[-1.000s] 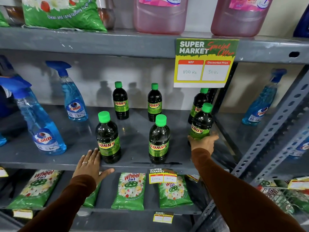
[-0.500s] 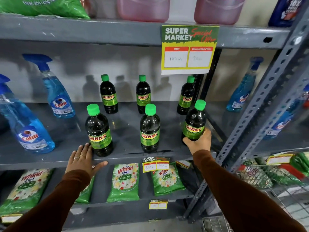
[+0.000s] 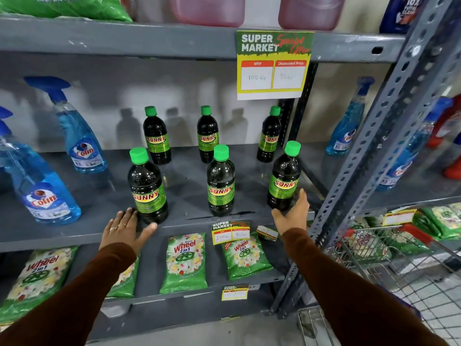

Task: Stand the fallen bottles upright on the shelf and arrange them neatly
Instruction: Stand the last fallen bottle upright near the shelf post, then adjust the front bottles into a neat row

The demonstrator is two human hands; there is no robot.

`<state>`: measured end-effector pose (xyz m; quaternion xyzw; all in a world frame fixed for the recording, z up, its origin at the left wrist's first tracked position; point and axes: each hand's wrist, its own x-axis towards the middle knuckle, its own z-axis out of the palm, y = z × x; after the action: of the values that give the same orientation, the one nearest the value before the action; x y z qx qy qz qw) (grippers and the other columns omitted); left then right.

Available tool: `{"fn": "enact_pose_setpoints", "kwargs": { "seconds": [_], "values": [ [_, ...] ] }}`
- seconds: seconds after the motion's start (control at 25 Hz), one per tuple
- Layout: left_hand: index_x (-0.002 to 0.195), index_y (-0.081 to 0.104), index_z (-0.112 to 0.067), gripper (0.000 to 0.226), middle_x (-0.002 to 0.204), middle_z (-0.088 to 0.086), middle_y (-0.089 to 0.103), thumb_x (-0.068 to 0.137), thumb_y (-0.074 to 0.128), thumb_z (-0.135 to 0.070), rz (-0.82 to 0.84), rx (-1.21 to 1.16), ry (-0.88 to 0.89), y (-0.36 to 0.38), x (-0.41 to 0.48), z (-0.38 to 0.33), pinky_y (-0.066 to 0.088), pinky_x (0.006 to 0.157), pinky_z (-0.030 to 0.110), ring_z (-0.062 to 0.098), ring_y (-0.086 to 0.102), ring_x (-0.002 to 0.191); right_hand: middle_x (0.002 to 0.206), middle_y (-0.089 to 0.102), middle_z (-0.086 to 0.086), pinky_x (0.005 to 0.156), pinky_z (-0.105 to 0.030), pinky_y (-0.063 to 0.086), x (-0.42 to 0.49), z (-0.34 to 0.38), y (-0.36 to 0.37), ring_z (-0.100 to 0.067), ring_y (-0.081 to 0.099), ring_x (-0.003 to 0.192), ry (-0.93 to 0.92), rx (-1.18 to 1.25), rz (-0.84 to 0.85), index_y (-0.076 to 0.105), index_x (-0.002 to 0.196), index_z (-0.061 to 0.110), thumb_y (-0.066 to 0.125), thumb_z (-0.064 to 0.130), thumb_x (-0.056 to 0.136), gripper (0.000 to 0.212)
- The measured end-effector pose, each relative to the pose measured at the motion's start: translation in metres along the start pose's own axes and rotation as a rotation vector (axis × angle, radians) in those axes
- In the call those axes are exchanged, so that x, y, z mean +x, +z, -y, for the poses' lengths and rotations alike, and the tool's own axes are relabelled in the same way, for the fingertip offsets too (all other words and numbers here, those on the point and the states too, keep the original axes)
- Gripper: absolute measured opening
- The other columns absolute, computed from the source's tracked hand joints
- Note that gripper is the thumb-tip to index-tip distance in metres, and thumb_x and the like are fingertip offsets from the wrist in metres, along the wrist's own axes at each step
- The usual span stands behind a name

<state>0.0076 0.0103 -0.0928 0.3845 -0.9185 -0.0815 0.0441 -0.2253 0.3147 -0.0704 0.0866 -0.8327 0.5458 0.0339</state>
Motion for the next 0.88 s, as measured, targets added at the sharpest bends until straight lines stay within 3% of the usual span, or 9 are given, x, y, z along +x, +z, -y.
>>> {"fn": "enact_pose_setpoints", "kwargs": {
  "seconds": [0.12,0.2,0.32,0.36,0.44,0.52,0.64,0.8,0.88],
  "values": [
    [0.13,0.045,-0.005,0.078,0.144,0.021,0.041,0.088,0.009,-0.06,-0.126,-0.321,-0.116,-0.005,0.001,-0.012,0.02,0.116,0.047,0.036,0.032,0.136,0.103,0.055,-0.027,0.088,-0.045,0.041,-0.051,0.007,0.017,-0.044,0.05,0.101,-0.172,-0.232,-0.227,0.056,0.1,-0.005,0.069,0.005,0.07,0.035],
    [0.126,0.049,-0.002,0.079,0.138,0.029,0.044,0.089,0.009,-0.058,-0.147,-0.674,-0.275,-0.007,0.008,-0.019,0.023,0.115,0.049,0.041,0.037,0.13,0.083,0.061,-0.023,0.075,-0.044,0.048,-0.089,0.024,0.038,-0.039,0.058,0.082,-0.45,-0.369,-0.122,0.06,0.078,-0.001,0.066,0.014,0.071,0.018],
    [0.138,0.037,-0.011,0.09,0.151,0.02,0.026,0.08,-0.003,-0.068,0.02,-1.184,-0.261,-0.005,0.015,-0.021,0.006,0.121,0.047,0.031,0.017,0.143,0.085,0.066,-0.014,0.073,-0.036,0.053,-0.126,0.051,0.081,-0.03,0.061,0.078,-0.747,-0.292,0.152,0.063,0.087,0.006,0.06,0.02,0.078,0.017],
    [0.139,0.035,-0.011,0.087,0.152,0.018,0.024,0.083,-0.007,-0.064,0.045,-1.243,-0.242,-0.002,0.016,-0.02,0.003,0.121,0.047,0.028,0.012,0.144,0.1,0.066,-0.014,0.084,-0.036,0.051,-0.132,0.063,0.095,-0.03,0.061,0.092,-0.689,-0.221,0.261,0.062,0.101,0.007,0.056,0.024,0.085,0.024],
    [0.138,0.035,-0.01,0.083,0.153,0.016,0.023,0.087,-0.009,-0.057,0.083,-1.262,-0.227,0.001,0.016,-0.012,0.001,0.121,0.047,0.027,0.008,0.145,0.142,0.044,-0.01,0.111,-0.034,0.028,-0.139,0.09,0.121,-0.024,0.039,0.131,-0.35,-0.066,0.59,0.039,0.136,0.012,0.041,0.037,0.095,0.048],
    [0.139,0.033,-0.01,0.086,0.154,0.014,0.02,0.085,-0.008,-0.062,0.163,-1.252,-0.203,0.001,0.016,-0.007,0.0,0.121,0.046,0.026,0.005,0.145,0.157,0.016,-0.001,0.117,-0.031,0.008,-0.137,0.105,0.143,-0.017,0.013,0.144,-0.084,0.077,0.806,0.014,0.147,0.02,0.028,0.046,0.096,0.058],
    [0.142,0.027,-0.016,0.101,0.156,0.008,0.014,0.068,-0.001,-0.079,0.239,-1.203,-0.22,-0.002,0.015,-0.002,-0.005,0.12,0.046,0.023,-0.002,0.146,0.159,0.012,0.0,0.121,-0.041,0.004,-0.134,0.109,0.167,-0.02,0.008,0.146,-0.005,0.121,0.813,0.014,0.147,0.022,0.023,0.048,0.096,0.057],
    [0.143,0.023,-0.018,0.085,0.157,0.008,0.008,0.08,-0.004,-0.068,0.279,-1.241,-0.201,-0.003,0.016,-0.002,-0.006,0.12,0.044,0.019,-0.005,0.146,0.158,0.014,0.005,0.12,-0.046,0.0,-0.138,0.104,0.179,-0.023,0.004,0.146,-0.014,0.103,0.76,0.016,0.146,0.029,0.023,0.051,0.096,0.056],
    [0.142,0.027,-0.018,0.091,0.157,0.009,0.01,0.076,-0.003,-0.074,0.28,-1.256,-0.208,-0.004,0.013,-0.001,-0.004,0.121,0.045,0.019,-0.001,0.146,0.158,0.017,0.005,0.12,-0.046,0.001,-0.14,0.101,0.181,-0.022,0.007,0.146,-0.013,0.131,0.755,0.018,0.146,0.029,0.024,0.051,0.095,0.055]
  ]
}}
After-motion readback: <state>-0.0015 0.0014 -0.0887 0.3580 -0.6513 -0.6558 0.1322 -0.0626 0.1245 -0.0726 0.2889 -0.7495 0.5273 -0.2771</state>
